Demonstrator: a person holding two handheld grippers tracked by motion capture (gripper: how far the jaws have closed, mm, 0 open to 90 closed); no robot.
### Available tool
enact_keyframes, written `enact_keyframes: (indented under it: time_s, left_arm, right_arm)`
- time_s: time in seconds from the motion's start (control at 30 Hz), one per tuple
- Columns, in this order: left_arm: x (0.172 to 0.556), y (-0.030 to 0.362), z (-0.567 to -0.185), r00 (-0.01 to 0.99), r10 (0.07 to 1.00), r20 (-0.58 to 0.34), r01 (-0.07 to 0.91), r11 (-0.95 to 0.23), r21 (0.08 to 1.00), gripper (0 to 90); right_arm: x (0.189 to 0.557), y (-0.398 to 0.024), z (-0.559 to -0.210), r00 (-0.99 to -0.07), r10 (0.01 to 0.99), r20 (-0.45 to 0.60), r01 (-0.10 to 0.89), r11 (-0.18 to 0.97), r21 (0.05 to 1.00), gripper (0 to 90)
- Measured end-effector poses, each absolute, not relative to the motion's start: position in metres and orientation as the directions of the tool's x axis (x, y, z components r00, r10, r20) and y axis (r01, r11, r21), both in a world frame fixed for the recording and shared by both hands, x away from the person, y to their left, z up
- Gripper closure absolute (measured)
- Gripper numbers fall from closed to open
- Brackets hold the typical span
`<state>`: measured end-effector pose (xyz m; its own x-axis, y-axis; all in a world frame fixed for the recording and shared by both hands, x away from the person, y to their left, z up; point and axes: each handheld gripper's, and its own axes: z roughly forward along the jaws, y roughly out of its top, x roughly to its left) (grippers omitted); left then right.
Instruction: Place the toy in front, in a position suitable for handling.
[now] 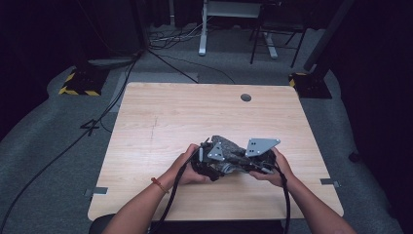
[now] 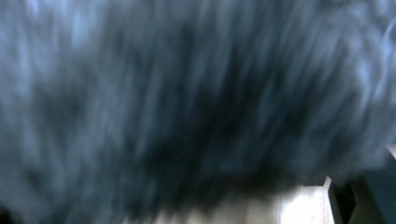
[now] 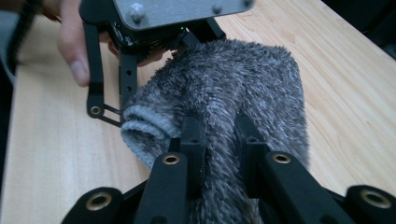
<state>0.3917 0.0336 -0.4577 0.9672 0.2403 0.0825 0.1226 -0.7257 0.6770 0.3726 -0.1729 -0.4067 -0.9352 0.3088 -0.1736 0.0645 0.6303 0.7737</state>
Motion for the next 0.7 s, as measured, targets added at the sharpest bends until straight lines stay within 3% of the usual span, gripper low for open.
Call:
enact_keyframes:
  time_s: [0.7]
  left_arm:
    - [0.388,0.039,-0.455,0.967,0.237,0.093,0.114,-0.73,0.674,34.1]
  right_arm:
    - [0.38,-0.191,-0.414,-0.896,0.386,-0.219,0.099,0.656,0.748,77.9]
